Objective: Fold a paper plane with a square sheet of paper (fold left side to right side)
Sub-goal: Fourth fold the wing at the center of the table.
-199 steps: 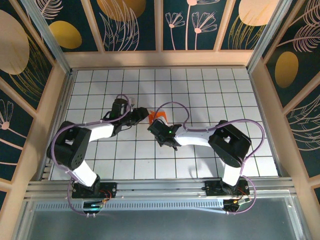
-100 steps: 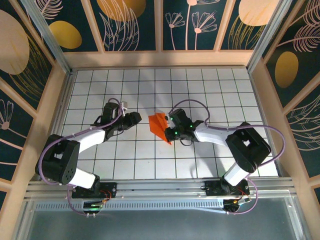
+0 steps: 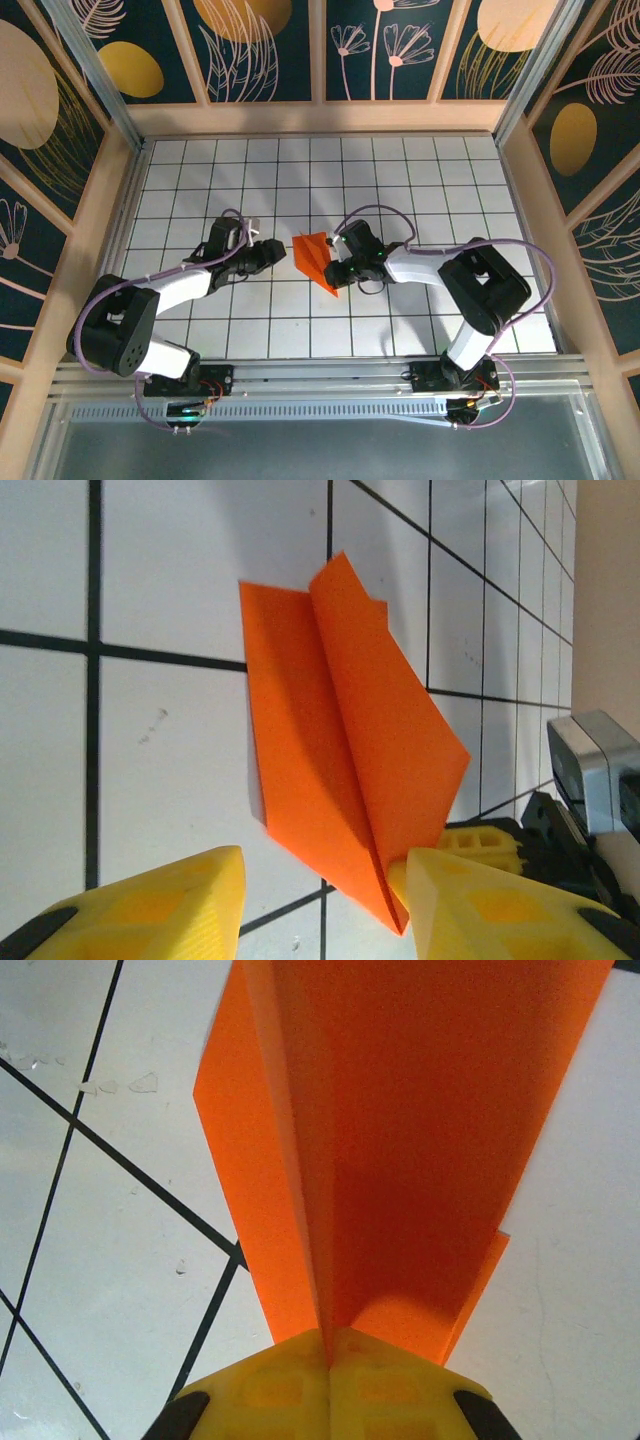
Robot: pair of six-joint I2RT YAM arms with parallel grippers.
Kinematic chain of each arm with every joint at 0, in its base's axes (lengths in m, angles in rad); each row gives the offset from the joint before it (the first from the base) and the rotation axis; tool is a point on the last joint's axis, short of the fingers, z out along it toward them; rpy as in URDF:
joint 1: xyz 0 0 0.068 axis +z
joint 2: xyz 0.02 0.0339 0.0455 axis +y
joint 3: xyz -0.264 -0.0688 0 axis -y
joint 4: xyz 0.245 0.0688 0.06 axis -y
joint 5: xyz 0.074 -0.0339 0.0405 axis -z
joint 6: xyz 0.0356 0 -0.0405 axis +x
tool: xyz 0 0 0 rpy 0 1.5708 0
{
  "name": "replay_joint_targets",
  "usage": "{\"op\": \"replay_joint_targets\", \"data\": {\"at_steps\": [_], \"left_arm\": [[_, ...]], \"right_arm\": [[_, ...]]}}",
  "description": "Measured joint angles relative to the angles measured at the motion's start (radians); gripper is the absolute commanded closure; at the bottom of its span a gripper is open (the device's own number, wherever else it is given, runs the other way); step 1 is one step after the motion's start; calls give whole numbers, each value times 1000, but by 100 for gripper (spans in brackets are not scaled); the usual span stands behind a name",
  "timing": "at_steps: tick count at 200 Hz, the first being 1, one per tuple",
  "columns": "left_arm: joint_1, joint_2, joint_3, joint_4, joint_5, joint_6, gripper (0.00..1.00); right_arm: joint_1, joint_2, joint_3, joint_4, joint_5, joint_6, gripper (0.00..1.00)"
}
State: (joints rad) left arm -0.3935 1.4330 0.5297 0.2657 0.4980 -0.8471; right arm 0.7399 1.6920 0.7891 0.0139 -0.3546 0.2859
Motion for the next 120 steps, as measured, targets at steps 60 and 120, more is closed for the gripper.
{"op": "replay_joint_targets", "data": {"at_steps": [60, 120], "left_arm": [[-77, 37, 0, 42, 0, -42, 54], [-121, 125, 36, 85, 0, -79, 54]], "right_arm": [[0, 2, -19, 25, -20, 1, 100], [-7, 2, -28, 51, -60, 8, 100]]}}
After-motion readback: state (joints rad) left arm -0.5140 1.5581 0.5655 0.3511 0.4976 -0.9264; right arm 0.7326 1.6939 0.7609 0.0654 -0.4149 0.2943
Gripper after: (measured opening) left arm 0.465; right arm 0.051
